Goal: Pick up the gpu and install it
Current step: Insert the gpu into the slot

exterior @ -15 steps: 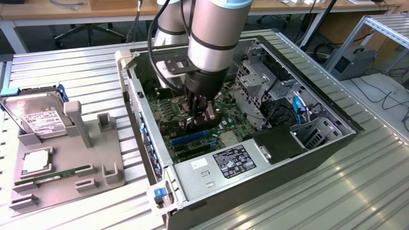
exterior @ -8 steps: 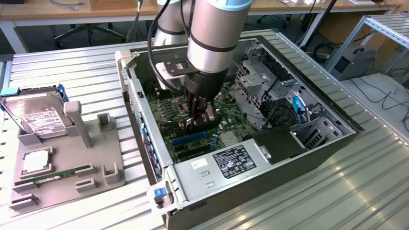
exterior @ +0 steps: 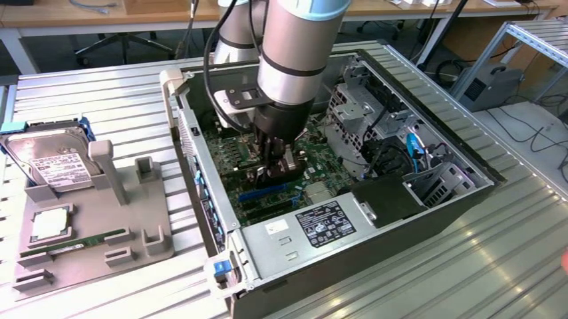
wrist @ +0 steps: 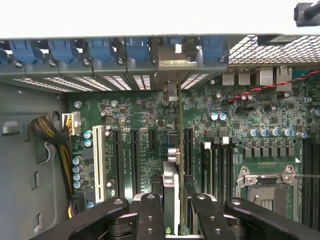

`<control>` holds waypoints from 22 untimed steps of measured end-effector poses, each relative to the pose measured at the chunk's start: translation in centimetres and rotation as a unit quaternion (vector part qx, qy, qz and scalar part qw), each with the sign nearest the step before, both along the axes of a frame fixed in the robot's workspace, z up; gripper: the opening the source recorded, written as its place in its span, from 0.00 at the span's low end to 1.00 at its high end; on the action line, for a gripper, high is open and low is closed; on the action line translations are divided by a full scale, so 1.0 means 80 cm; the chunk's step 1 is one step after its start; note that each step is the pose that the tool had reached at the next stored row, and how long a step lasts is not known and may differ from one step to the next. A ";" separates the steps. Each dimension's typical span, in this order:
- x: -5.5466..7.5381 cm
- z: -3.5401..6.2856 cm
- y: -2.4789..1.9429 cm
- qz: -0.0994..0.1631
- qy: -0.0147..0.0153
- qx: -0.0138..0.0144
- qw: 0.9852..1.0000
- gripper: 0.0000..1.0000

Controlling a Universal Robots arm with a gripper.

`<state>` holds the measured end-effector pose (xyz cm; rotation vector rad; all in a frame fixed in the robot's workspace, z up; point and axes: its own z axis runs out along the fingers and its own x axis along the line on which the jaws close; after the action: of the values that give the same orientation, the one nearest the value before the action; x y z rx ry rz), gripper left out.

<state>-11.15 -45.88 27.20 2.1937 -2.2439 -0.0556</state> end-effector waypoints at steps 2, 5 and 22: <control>0.000 -0.001 0.0000 0.000 0.000 0.000 1.000 0.27; 0.000 -0.003 0.0000 0.000 0.000 0.000 1.000 0.27; -0.003 -0.012 0.0034 0.010 0.000 0.009 1.000 0.27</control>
<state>-11.41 -45.60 26.23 2.2257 -2.2290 -0.0748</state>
